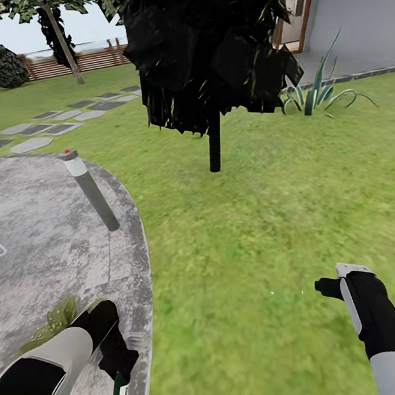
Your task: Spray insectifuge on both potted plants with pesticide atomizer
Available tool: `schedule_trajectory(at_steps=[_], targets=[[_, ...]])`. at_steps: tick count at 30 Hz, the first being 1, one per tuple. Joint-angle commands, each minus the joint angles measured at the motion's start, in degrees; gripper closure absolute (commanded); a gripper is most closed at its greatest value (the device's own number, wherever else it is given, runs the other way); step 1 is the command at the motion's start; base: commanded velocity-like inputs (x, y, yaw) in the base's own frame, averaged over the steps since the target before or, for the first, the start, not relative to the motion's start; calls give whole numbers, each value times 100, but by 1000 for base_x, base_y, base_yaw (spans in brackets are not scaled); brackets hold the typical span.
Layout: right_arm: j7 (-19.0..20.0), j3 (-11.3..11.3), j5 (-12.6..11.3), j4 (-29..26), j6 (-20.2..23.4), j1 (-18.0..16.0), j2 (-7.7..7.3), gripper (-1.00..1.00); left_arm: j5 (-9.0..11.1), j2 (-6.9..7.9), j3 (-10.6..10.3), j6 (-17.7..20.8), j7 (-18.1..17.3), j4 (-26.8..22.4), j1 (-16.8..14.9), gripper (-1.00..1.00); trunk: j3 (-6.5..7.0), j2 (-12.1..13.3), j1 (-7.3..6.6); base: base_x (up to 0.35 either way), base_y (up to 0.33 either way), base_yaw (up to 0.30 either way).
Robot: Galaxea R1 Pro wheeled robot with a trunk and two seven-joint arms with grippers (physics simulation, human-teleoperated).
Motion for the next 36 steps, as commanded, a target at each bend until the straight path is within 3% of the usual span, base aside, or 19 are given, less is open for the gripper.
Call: schedule_trajectory(at_steps=[1,19,36], targets=[[10,-9,26,-6,23,-5,5,-100,-62,3,9,28,-56,-13,0,100,-5,-2,-1,9,-10,271],[10,-9,26,-6,23,-6,5,-100,-62,5,8,28,-56,-13,0,100,-5,-2,-1,11,-8,272],[10,-9,26,-6,23,-6,5,-100,-59,8,8,28,-55,-13,0,100,-49,-2,-1,287,-162,115]])
